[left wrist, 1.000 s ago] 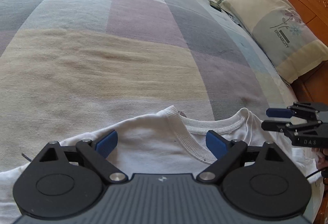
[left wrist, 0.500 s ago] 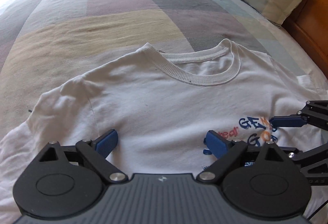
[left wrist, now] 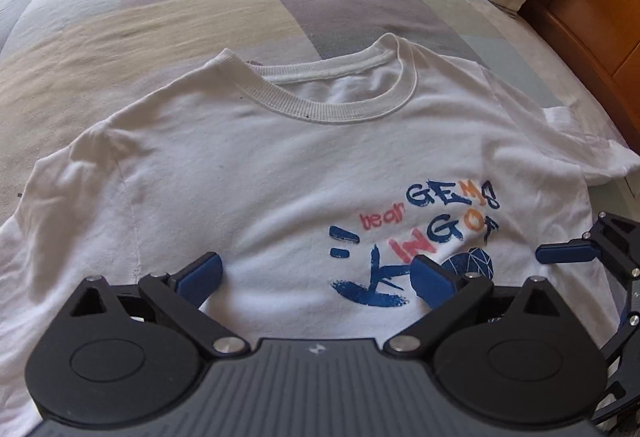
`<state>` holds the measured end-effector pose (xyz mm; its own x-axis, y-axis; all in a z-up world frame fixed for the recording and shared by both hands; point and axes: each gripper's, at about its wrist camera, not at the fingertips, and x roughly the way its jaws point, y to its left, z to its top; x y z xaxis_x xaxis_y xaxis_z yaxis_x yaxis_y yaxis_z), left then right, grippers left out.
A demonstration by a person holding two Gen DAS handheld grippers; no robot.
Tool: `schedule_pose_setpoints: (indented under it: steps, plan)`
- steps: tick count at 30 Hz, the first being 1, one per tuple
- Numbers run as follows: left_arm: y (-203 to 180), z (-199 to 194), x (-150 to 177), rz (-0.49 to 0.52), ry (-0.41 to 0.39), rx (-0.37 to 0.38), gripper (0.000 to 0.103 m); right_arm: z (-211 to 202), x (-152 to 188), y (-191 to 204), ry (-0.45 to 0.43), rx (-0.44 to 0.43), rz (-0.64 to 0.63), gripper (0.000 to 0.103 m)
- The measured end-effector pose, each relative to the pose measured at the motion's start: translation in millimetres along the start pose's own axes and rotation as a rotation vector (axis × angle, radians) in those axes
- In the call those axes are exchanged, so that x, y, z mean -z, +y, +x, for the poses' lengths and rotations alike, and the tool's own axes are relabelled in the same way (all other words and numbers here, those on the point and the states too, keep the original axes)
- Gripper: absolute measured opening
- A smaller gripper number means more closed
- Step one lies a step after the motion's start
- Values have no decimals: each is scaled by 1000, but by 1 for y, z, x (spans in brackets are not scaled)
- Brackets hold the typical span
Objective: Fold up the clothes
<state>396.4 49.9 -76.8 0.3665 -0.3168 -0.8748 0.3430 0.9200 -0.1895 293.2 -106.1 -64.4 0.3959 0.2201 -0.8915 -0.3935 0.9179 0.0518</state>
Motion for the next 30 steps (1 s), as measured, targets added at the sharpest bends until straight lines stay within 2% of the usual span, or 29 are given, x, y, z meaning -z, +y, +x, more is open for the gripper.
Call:
schedule_pose_setpoints:
  steps: [2, 6, 11, 14, 18, 23, 27, 30]
  plan:
    - [-5, -3, -7, 3, 3, 2, 99, -7, 7, -5, 16, -13, 27, 103]
    - [-24, -14, -24, 35, -51, 62, 99, -21, 23, -22, 28, -25, 105, 103]
    - [-57, 2, -37, 90, -25, 111, 99, -46, 39, -51, -8, -38, 298, 103]
    - [-71, 7, -42, 106, -27, 150, 99, -63, 53, -83, -49, 18, 438, 103]
    - [-91, 17, -40, 135, 8, 186, 99, -90, 80, -138, -131, 106, 636, 103]
    - [-111, 27, -35, 156, 57, 212, 99, -120, 126, -224, -236, 293, 864, 103]
    - [-117, 35, -34, 138, 72, 186, 99, -141, 151, -280, -299, 393, 959, 103]
    - [-119, 38, -33, 115, 72, 163, 99, -156, 150, -302, -364, 395, 949, 103]
